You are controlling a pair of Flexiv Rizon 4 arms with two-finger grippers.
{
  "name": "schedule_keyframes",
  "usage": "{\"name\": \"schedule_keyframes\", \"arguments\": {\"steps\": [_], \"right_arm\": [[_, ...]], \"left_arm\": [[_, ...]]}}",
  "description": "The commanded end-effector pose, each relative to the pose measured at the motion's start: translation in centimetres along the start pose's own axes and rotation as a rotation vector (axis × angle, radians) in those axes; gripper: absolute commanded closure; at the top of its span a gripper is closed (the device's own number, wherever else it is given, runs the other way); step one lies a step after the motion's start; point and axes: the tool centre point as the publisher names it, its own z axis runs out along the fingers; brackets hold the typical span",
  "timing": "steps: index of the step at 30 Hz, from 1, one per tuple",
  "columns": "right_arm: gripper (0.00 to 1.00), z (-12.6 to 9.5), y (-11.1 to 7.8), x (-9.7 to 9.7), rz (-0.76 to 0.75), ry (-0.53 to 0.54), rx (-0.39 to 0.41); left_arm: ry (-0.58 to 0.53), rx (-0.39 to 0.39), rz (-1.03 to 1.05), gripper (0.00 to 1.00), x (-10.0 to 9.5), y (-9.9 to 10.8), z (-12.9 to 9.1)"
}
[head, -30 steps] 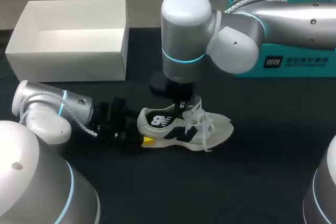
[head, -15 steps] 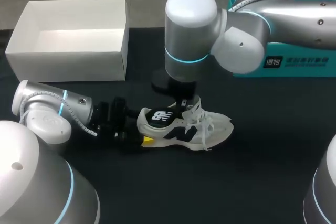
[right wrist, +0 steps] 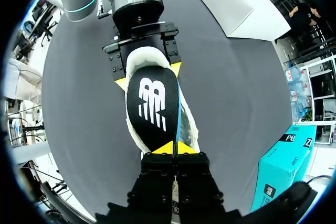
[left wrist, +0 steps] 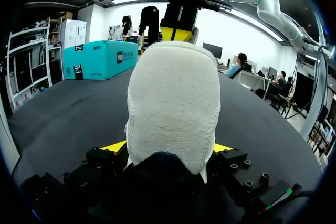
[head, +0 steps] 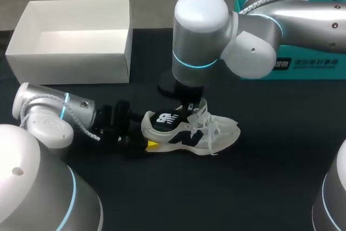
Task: Take the shoe out of the shoebox, open the shoe tongue, remove and reinsert the insole, then place the shoe into the shoebox
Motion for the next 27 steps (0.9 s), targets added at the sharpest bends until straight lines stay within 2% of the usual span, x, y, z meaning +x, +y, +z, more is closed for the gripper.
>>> {"name": "schedule_keyframes", "arguments": {"steps": [1,9,21,25,26,27], "right_arm": [[1.00,-0.3,-0.6,0.2,0.004,-0.012,-0.012],[1.00,-0.7,-1.2,0.4,0.024,-0.027,-0.016],[1.00,0.6,1.7,-0.8,-0.064,0.010,-0.074],[1.00,0.7,1.9,-0.8,-0.073,0.013,-0.139],[0.72,0.7,1.9,-0.8,-0.075,0.018,-0.156],[0.66,0.7,1.9,-0.9,-0.075,0.022,-0.163]], "left_arm": [[0.000,0.000,0.000,1.00,0.0,0.3,0.2],[0.000,0.000,0.000,1.00,0.0,0.3,0.2],[0.000,0.000,0.000,1.00,0.0,0.3,0.2],[0.000,0.000,0.000,1.00,0.0,0.3,0.2],[0.000,0.000,0.000,1.00,0.0,0.3,0.2],[0.000,0.000,0.000,1.00,0.0,0.3,0.2]]}}
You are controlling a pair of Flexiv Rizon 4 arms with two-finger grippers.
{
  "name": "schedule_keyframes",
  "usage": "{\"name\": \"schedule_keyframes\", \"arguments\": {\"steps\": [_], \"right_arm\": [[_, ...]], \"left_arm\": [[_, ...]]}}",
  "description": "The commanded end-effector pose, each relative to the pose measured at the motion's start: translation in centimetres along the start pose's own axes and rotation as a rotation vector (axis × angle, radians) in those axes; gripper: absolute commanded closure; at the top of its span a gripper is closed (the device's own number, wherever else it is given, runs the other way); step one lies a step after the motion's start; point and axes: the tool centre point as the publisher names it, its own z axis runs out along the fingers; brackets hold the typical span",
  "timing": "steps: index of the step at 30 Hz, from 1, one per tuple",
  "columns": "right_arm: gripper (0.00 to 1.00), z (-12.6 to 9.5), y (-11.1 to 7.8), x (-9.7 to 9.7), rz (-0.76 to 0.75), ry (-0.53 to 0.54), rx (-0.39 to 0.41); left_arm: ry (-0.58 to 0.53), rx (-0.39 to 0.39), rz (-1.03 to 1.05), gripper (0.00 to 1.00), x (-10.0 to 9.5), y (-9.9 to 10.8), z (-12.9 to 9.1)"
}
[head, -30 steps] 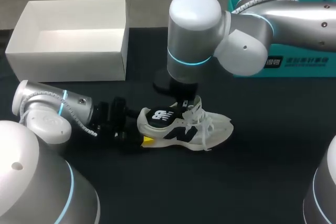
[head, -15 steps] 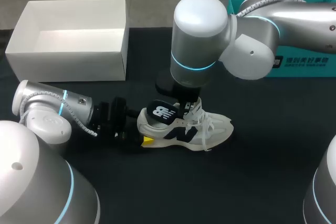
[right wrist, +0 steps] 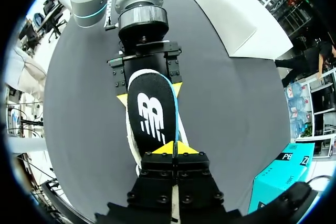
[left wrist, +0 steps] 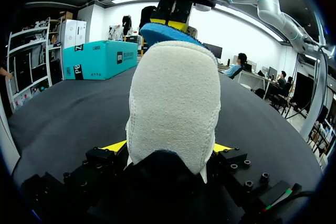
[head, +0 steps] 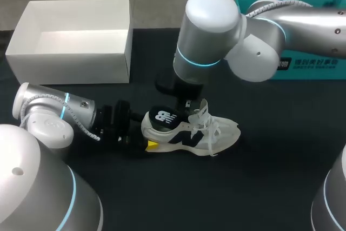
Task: Take the shoe out of the shoebox, open the shoe tongue, remove and reinsert the insole, then place the shoe into the shoebox
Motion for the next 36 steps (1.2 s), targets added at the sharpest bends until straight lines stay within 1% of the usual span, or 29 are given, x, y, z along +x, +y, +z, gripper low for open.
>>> {"name": "schedule_keyframes", "arguments": {"steps": [1,4,7,12,20,23,27,31,36], "right_arm": [[0.62,0.6,-0.8,0.0,-0.003,0.009,-0.056],[0.59,0.6,-0.6,-0.1,-0.010,0.017,-0.097],[0.59,0.7,-0.4,-0.2,-0.023,0.033,-0.154],[0.58,1.1,0.1,-0.6,-0.051,0.069,-0.195],[0.58,2.1,1.7,-1.1,-0.127,0.171,-0.310],[0.56,2.2,1.9,-1.2,-0.144,0.211,-0.308],[0.56,1.8,2.1,-1.1,-0.156,0.233,-0.334],[0.56,1.5,2.5,-0.8,-0.179,0.268,-0.343],[0.55,1.8,3.0,-0.2,-0.206,0.350,-0.357]], "left_arm": [[-0.001,0.000,0.000,1.00,0.0,0.3,0.2],[-0.001,0.000,0.000,1.00,0.0,0.3,0.2],[-0.001,0.000,0.000,1.00,0.0,0.3,0.2],[-0.001,0.000,0.000,1.00,0.0,0.3,0.2],[-0.001,0.000,0.000,1.00,0.0,0.3,0.2],[-0.001,0.000,0.000,1.00,0.0,0.3,0.2],[-0.001,0.000,0.000,1.00,0.0,0.3,0.2],[-0.001,0.000,0.000,1.00,0.0,0.3,0.2],[-0.001,0.000,0.000,1.00,0.0,0.3,0.2]]}}
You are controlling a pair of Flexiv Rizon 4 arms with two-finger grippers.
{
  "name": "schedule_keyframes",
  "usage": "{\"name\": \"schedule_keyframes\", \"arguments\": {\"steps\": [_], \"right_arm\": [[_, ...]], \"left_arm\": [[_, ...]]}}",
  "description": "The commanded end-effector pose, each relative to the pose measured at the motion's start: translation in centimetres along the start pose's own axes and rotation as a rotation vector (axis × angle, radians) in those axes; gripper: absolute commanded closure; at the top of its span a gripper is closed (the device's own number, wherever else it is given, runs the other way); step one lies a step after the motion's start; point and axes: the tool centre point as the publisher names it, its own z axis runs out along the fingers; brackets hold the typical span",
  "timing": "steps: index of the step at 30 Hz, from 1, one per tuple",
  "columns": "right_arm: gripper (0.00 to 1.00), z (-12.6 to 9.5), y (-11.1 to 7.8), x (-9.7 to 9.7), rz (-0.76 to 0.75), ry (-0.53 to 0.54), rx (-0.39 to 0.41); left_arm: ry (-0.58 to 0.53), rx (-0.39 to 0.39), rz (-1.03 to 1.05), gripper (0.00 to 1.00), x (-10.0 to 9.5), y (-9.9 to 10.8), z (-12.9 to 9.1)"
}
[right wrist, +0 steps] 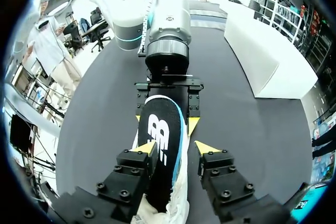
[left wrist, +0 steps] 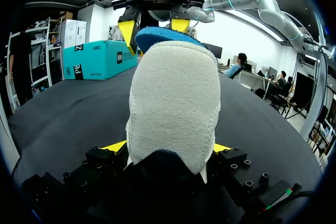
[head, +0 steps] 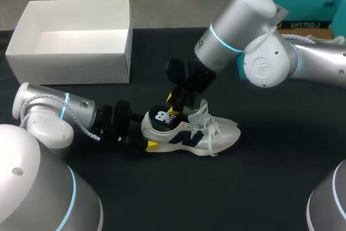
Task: Take the shoe out of the shoebox, open the shoe tongue, remove and reinsert the insole, then place the shoe into the shoebox
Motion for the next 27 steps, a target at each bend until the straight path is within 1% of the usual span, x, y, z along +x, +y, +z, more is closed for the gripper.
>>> {"name": "schedule_keyframes", "arguments": {"steps": [1,6,11,13,15,16,17,22,27], "right_arm": [[0.55,0.8,0.2,-0.3,-0.007,0.071,-0.010],[0.53,1.7,0.3,0.0,-0.014,0.143,-0.009],[0.58,1.8,0.6,-0.1,-0.019,0.156,-0.009],[0.65,2.0,0.9,-0.1,-0.025,0.168,-0.008],[0.80,2.1,1.0,0.0,-0.027,0.176,-0.007],[0.92,2.1,1.0,0.1,-0.027,0.178,-0.007],[1.00,2.1,1.0,0.2,-0.026,0.183,-0.006],[1.00,1.8,0.9,0.5,-0.014,0.185,0.003],[1.00,1.1,1.1,0.3,-0.012,0.158,0.013]], "left_arm": [[-0.001,0.000,0.000,1.00,0.0,0.3,0.2],[-0.001,0.000,0.000,1.00,0.0,0.3,0.2],[-0.001,0.000,0.000,1.00,0.0,0.3,0.2],[-0.001,0.000,0.000,1.00,0.0,0.3,0.2],[-0.001,0.000,0.000,1.00,0.0,0.3,0.2],[-0.001,0.000,0.000,1.00,0.0,0.3,0.2],[-0.001,0.000,0.000,1.00,0.0,0.3,0.2],[-0.001,0.000,0.000,1.00,0.0,0.3,0.2],[-0.001,0.000,0.000,1.00,0.0,0.3,0.2]]}}
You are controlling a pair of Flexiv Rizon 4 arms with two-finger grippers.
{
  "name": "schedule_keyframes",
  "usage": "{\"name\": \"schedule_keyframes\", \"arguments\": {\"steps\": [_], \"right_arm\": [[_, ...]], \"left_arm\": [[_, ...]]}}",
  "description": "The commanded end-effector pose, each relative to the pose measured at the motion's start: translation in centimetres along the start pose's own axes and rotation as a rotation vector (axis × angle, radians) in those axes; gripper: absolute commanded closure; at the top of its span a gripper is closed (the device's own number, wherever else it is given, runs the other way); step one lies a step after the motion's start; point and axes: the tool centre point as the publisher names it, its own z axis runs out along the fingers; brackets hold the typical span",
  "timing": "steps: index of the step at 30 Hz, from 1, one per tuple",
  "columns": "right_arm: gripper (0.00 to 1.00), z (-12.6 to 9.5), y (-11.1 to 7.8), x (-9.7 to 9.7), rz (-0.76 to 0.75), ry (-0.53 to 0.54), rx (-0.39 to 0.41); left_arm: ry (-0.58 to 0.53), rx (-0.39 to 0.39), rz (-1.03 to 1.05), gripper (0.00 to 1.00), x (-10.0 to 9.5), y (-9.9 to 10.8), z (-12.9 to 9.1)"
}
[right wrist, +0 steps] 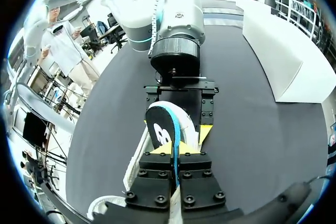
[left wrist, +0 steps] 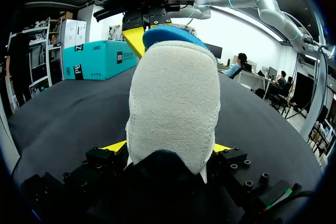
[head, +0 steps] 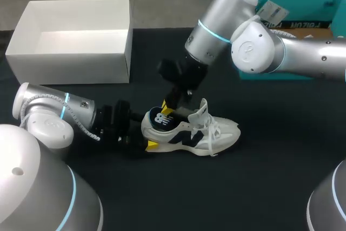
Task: Take the shoe out of the shoebox, open the shoe tongue, remove and reinsert the insole, then place the shoe into the shoebox
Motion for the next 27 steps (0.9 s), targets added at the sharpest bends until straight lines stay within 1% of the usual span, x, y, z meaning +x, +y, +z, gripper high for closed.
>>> {"name": "schedule_keyframes", "arguments": {"steps": [1,7,12,14,18,23,24,25,27], "right_arm": [[1.00,-0.8,0.3,0.4,-0.002,-0.021,0.010],[1.00,-1.6,0.8,-0.1,-0.021,-0.043,0.005],[1.00,-2.2,1.9,-1.0,-0.065,-0.058,-0.021],[1.00,-2.3,2.5,-1.5,-0.088,-0.057,-0.025],[1.00,-2.3,3.1,-1.9,-0.108,-0.058,-0.034],[1.00,-2.3,3.3,-2.0,-0.121,-0.062,-0.060],[0.89,-2.2,3.3,-2.0,-0.120,-0.061,-0.069],[0.68,-2.1,3.2,-1.9,-0.118,-0.058,-0.073],[0.62,-1.9,3.0,-1.6,-0.112,-0.055,-0.081]], "left_arm": [[-0.001,0.000,0.000,1.00,0.0,0.3,0.2],[-0.001,0.000,0.000,1.00,0.0,0.3,0.2],[-0.001,0.000,0.000,1.00,0.0,0.3,0.2],[-0.001,0.000,0.000,1.00,0.0,0.3,0.2],[-0.001,0.000,0.000,1.00,0.0,0.3,0.2],[-0.001,0.000,0.000,1.00,0.0,0.3,0.2],[-0.001,0.000,0.000,1.00,0.0,0.3,0.2],[-0.001,0.000,0.000,1.00,0.0,0.3,0.2],[-0.001,0.000,0.000,1.00,0.0,0.3,0.2]]}}
